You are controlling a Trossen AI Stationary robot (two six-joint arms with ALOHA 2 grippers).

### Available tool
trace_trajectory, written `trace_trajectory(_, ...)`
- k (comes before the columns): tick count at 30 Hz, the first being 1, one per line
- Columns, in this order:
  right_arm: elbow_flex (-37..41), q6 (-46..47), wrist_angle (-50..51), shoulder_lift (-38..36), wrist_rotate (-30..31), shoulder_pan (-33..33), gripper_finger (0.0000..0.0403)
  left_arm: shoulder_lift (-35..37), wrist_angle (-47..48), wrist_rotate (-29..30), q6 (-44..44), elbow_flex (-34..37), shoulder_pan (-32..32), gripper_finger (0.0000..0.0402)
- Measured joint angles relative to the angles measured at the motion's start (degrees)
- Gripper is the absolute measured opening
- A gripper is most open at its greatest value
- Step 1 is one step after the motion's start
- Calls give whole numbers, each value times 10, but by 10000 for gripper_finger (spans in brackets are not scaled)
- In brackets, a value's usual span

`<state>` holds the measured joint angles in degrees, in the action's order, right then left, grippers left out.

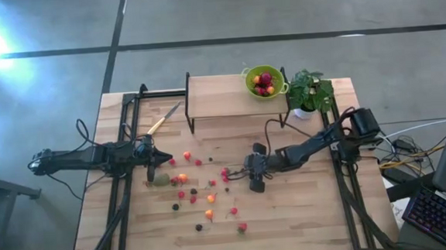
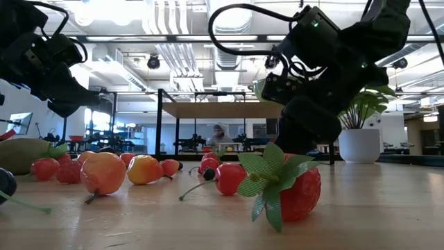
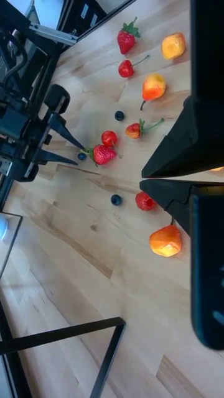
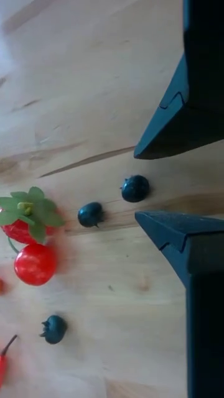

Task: Build produce basket
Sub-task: Put the blueberry into the green basket

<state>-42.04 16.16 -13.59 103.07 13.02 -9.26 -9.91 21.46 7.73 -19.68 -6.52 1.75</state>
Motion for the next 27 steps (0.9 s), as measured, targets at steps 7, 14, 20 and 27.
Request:
trace_trajectory(7,-1,2,-28,16,0,0,122,0,0,0,0,0,0,21)
trace_trajectory(14,-6,4,-35,30,2,0,106,0,0,0,0,0,0,21)
trace_trajectory(20,-10,4,-37,34,2,0,84,0,0,0,0,0,0,21)
trace_trajectory(27,-10,2,-35,34,0,0,52,0,0,0,0,0,0,21)
